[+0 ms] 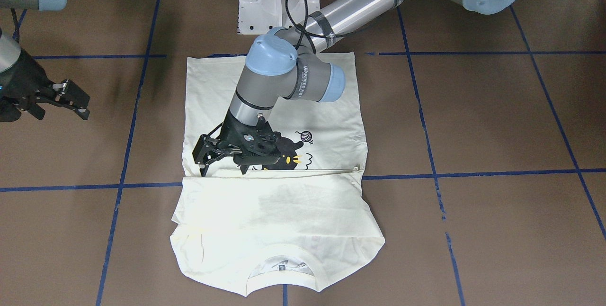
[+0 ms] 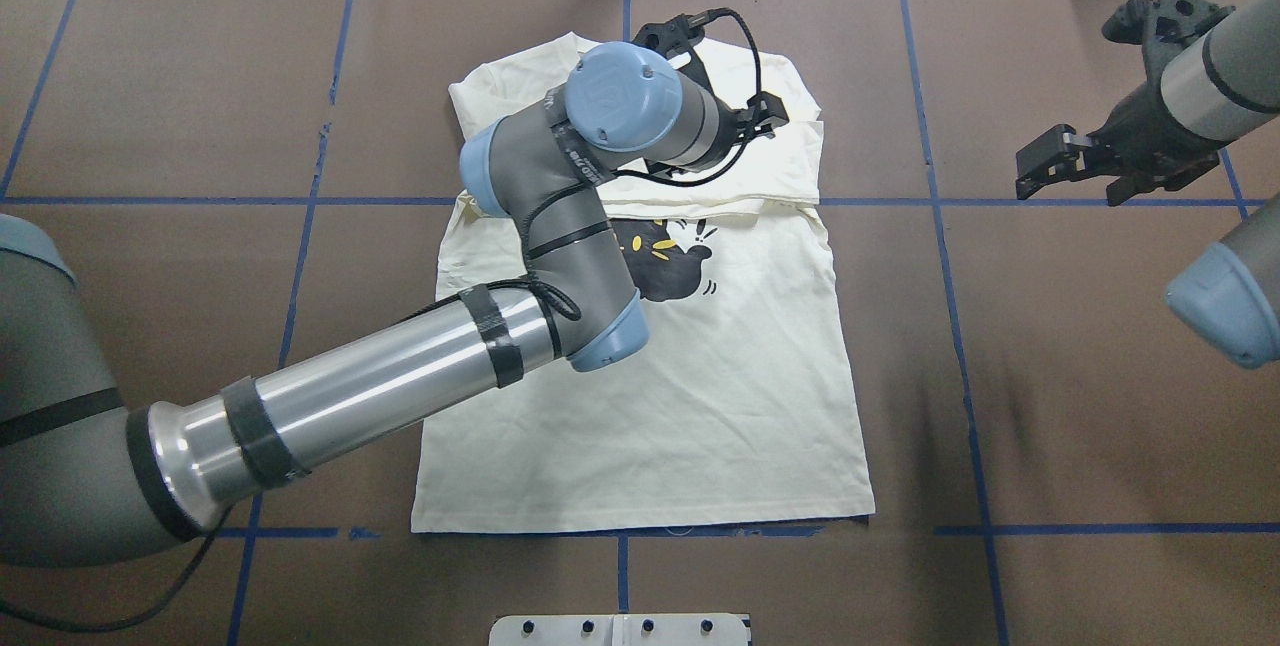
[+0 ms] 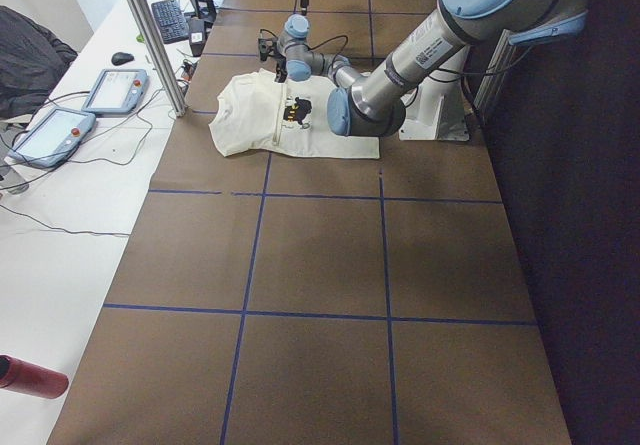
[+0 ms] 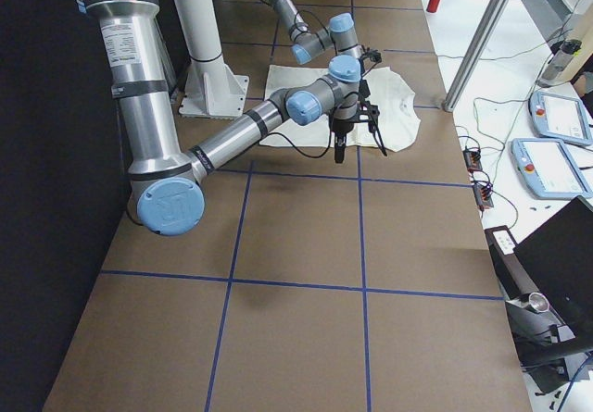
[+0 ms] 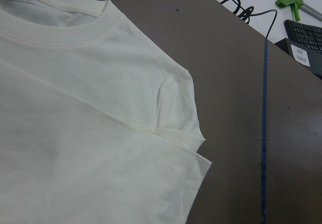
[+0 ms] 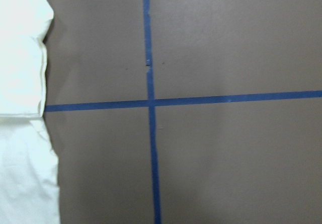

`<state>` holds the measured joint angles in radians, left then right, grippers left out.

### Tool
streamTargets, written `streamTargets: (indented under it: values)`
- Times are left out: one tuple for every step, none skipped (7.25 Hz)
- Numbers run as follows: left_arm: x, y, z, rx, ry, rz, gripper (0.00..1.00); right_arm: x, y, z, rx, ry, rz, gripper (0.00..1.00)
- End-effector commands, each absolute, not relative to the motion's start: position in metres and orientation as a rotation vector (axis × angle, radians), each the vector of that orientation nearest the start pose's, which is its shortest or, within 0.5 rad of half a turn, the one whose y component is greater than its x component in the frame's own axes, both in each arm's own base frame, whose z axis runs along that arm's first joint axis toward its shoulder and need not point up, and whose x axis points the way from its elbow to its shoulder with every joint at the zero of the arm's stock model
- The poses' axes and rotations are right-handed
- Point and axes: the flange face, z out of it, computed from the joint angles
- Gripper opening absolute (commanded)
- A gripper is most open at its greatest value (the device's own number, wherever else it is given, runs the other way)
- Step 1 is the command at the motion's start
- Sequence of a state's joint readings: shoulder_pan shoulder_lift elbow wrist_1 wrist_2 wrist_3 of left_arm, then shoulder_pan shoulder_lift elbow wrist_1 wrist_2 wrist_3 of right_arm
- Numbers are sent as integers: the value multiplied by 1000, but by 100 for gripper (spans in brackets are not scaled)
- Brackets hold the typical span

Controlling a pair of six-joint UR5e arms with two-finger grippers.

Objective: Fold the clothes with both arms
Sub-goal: 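Release the sleeve and raise the left gripper while the right gripper moves in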

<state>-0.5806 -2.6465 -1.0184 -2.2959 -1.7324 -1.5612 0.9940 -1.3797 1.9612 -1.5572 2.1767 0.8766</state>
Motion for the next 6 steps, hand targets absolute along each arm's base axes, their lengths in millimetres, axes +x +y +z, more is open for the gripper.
streamTargets:
  values:
    - [583,-536,150,245,1054,-276,100,-316,-455,340,20,-883,177,100]
    - [533,-519,170,283,1020,-229,100,-350,-427,333,-4,-879,188,100]
    - [464,-479,182,307,995,-190,100,-387,-393,327,-8,-895,213,100]
    - [410,-447,167,336,959,-132,100,-424,-350,330,-10,-918,235,100]
    - [381,-430,161,355,958,-117,100,-462,-303,335,4,-890,256,100]
    - [379,-426,172,345,948,-115,100,-481,-264,354,19,-850,239,100]
